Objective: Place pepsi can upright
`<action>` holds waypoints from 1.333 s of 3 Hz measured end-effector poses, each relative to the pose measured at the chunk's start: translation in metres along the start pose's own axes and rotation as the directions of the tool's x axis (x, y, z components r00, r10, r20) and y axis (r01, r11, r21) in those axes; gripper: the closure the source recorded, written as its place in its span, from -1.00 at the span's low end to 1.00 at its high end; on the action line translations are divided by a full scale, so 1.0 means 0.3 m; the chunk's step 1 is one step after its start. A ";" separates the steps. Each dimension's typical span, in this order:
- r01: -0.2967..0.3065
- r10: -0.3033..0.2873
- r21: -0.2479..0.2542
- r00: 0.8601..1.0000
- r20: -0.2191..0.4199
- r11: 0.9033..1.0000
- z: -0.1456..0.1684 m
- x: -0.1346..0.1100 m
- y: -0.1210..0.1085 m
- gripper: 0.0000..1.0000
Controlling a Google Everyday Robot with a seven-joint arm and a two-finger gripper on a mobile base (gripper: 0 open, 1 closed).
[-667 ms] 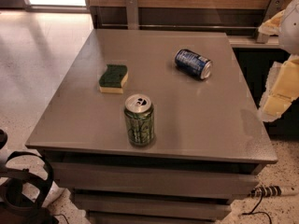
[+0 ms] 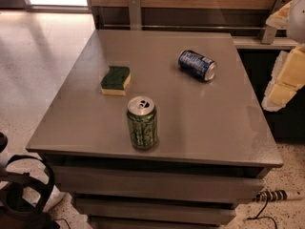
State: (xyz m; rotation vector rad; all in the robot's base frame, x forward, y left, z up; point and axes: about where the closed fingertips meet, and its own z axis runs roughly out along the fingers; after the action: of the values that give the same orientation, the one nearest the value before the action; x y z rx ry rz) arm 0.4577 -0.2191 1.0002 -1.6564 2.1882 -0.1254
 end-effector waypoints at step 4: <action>-0.427 0.427 0.015 0.903 -0.045 0.904 0.173 -0.150 -0.432 -1.00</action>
Offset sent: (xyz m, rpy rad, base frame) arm 0.1288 -0.0080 0.0258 0.1371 0.1271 -0.3654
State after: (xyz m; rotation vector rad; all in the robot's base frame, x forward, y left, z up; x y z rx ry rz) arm 0.6038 -0.2069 1.0031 -1.1403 2.5261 -0.0472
